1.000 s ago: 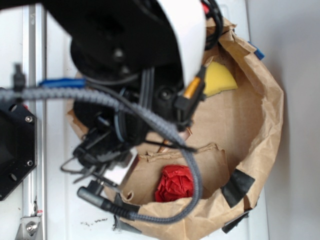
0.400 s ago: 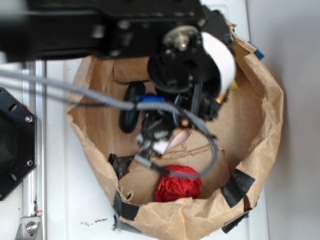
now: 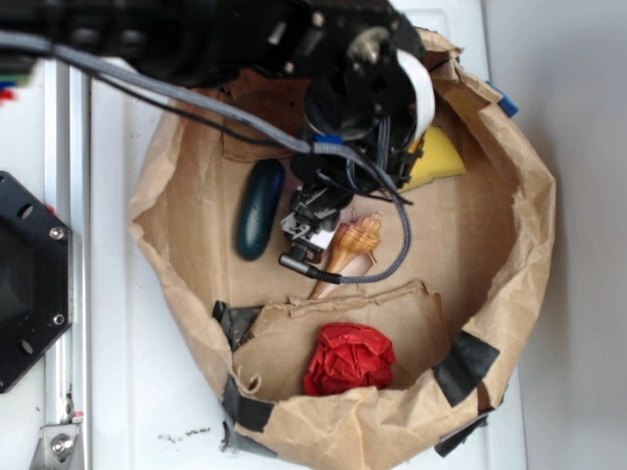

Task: Grab the rock.

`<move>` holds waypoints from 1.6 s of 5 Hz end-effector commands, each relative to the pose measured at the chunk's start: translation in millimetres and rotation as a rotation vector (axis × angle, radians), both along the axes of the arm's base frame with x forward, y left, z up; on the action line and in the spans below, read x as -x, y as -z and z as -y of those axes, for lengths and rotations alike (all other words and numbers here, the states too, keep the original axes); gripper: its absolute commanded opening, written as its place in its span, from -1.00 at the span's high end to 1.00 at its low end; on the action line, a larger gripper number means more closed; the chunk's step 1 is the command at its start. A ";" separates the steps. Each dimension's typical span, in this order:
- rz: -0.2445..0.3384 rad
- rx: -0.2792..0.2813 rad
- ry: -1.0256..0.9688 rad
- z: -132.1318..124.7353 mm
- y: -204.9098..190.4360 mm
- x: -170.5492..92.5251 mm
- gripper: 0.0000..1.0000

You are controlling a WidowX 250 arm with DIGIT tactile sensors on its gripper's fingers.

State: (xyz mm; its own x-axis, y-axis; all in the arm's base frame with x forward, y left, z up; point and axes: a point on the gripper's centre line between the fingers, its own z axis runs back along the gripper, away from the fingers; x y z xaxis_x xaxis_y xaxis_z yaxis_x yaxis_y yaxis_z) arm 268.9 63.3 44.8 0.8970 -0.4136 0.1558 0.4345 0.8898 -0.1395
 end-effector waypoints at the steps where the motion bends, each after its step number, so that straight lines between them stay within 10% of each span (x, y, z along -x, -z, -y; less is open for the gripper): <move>1: 0.062 -0.008 0.055 14.4 7.0 5.4 -1.00; 5: 0.068 0.028 0.087 27.1 -11.2 21.2 -1.00; 8: -0.032 0.004 0.075 35.2 29.2 10.7 -1.00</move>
State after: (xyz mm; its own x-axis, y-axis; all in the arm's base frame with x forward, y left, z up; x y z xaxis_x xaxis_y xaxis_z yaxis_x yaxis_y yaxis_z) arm 261.3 39.2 20.6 0.8738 -0.4650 0.1424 0.4833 0.8627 -0.1490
